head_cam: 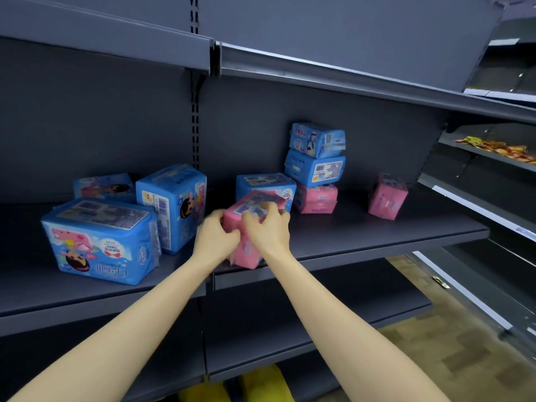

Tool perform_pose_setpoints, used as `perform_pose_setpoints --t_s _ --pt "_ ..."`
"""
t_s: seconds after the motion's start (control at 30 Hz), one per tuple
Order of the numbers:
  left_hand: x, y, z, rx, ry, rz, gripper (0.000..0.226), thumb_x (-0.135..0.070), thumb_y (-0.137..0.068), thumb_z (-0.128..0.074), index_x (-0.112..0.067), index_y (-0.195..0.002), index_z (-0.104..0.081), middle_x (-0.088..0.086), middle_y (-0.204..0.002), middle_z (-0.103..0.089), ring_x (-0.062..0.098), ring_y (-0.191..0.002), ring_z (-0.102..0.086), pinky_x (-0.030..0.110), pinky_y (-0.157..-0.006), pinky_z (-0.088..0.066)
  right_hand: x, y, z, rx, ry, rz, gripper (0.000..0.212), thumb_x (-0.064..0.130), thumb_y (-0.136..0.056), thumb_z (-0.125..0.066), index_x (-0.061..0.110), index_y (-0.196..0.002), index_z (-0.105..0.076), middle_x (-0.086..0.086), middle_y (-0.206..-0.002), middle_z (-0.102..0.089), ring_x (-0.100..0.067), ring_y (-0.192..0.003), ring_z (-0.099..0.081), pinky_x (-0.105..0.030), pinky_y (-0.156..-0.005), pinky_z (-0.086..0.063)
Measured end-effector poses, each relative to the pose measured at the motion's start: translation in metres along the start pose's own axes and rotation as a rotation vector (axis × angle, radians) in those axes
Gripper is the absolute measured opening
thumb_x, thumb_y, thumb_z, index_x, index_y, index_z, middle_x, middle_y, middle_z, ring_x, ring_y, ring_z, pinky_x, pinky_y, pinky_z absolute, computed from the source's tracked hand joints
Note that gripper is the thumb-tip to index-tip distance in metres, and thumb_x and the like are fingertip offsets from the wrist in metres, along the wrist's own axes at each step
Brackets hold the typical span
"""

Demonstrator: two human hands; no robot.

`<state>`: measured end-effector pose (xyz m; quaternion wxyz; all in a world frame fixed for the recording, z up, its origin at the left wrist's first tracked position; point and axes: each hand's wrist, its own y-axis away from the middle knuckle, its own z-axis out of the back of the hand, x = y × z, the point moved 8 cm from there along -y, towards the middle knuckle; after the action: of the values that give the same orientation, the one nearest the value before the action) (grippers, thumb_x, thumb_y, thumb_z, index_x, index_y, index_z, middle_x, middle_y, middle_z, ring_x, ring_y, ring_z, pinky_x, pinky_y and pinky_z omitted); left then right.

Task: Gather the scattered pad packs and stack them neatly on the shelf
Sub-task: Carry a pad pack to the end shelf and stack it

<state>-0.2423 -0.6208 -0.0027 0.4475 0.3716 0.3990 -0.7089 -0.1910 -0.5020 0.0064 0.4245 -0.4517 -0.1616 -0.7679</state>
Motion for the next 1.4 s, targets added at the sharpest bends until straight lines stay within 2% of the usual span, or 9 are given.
perform_pose_setpoints --t_s 0.13,0.4,0.57,0.7,0.77,0.87,1.0,1.2,1.4 --pt "-0.009 0.008 -0.014 0.041 0.022 -0.092 0.038 -0.007 -0.077 -0.066 -0.012 -0.114 -0.058 0.003 -0.108 -0.062 0.015 -0.097 -0.058 0.026 -0.083 -0.045 0.001 -0.004 0.01 -0.036 -0.027 -0.073 0.064 0.05 -0.077 -0.066 0.014 -0.126 -0.045 -0.012 -0.133 -0.031 -0.035 -0.121 -0.042 -0.043 -0.1 -0.041" --pt "-0.018 0.026 -0.039 0.146 0.102 -0.18 0.032 0.01 -0.076 -0.051 -0.011 -0.095 -0.065 0.004 -0.095 -0.066 0.015 -0.09 -0.063 0.021 -0.082 -0.048 -0.004 -0.012 0.037 0.062 0.327 -0.119 0.069 0.062 -0.071 -0.066 0.022 -0.125 -0.049 -0.007 -0.134 -0.038 -0.031 -0.129 -0.029 -0.051 -0.099 -0.034" --pt "-0.024 0.027 -0.055 0.263 -0.025 -0.215 0.029 0.007 -0.076 -0.053 -0.013 -0.08 -0.074 -0.004 -0.077 -0.071 0.013 -0.08 -0.066 0.025 -0.079 -0.054 -0.003 -0.015 0.034 0.15 0.436 -0.12 0.065 0.045 -0.074 -0.07 0.024 -0.129 -0.043 -0.007 -0.135 -0.037 -0.031 -0.128 -0.026 -0.055 -0.097 -0.038" --pt "-0.012 0.021 -0.043 0.151 -0.097 -0.188 0.031 0.004 -0.074 -0.051 -0.016 -0.072 -0.075 -0.006 -0.069 -0.069 0.012 -0.067 -0.063 0.029 -0.068 -0.052 -0.007 -0.014 0.034 0.225 0.566 -0.112 0.082 0.019 -0.07 -0.071 0.024 -0.14 -0.028 -0.012 -0.138 -0.029 -0.035 -0.13 -0.021 -0.057 -0.097 -0.039" --pt "-0.01 0.017 -0.031 0.058 -0.075 -0.155 0.031 0.003 -0.076 -0.05 -0.017 -0.07 -0.073 -0.007 -0.066 -0.066 0.009 -0.062 -0.06 0.023 -0.064 -0.046 -0.005 -0.015 0.034 0.248 0.597 -0.073 0.085 0.018 -0.068 -0.075 0.021 -0.139 -0.028 -0.014 -0.135 -0.031 -0.035 -0.128 -0.024 -0.048 -0.092 -0.044" --pt "-0.01 0.009 -0.012 -0.046 -0.051 -0.136 0.026 0.004 -0.079 -0.051 -0.014 -0.081 -0.071 -0.001 -0.079 -0.068 0.013 -0.073 -0.06 0.022 -0.07 -0.045 -0.001 -0.018 0.035 0.264 0.582 -0.009 0.079 0.016 -0.068 -0.075 0.017 -0.136 -0.035 -0.014 -0.132 -0.036 -0.034 -0.125 -0.029 -0.041 -0.085 -0.044" --pt "-0.013 -0.005 0.0 -0.105 -0.165 -0.176 0.03 0.0 -0.077 -0.057 -0.01 -0.104 -0.062 0.008 -0.109 -0.056 0.023 -0.1 -0.055 0.028 -0.082 -0.043 0.002 -0.023 0.032 0.324 0.561 0.074 0.081 0.01 -0.067 -0.076 0.02 -0.139 -0.039 -0.014 -0.133 -0.041 -0.035 -0.126 -0.028 -0.041 -0.095 -0.041" --pt "-0.019 -0.019 -0.007 0.041 -0.345 -0.121 0.066 -0.015 -0.071 -0.067 -0.022 -0.133 -0.044 0.012 -0.137 -0.03 0.032 -0.126 -0.036 0.037 -0.102 -0.035 0.001 -0.028 0.028 0.366 0.661 0.097 0.081 0.004 -0.074 -0.066 0.038 -0.141 -0.035 -0.01 -0.151 -0.021 -0.041 -0.141 -0.004 -0.067 -0.107 -0.018" --pt "-0.019 -0.021 -0.022 0.198 -0.473 -0.074 0.078 -0.025 -0.071 -0.072 -0.024 -0.14 -0.035 0.012 -0.14 -0.03 0.031 -0.118 -0.049 0.032 -0.095 -0.043 -0.005 -0.028 0.029 0.374 0.61 0.064 0.079 0.002 -0.081 -0.061 0.037 -0.145 -0.03 -0.019 -0.151 -0.011 -0.046 -0.133 -0.024 -0.044 -0.108 -0.029"
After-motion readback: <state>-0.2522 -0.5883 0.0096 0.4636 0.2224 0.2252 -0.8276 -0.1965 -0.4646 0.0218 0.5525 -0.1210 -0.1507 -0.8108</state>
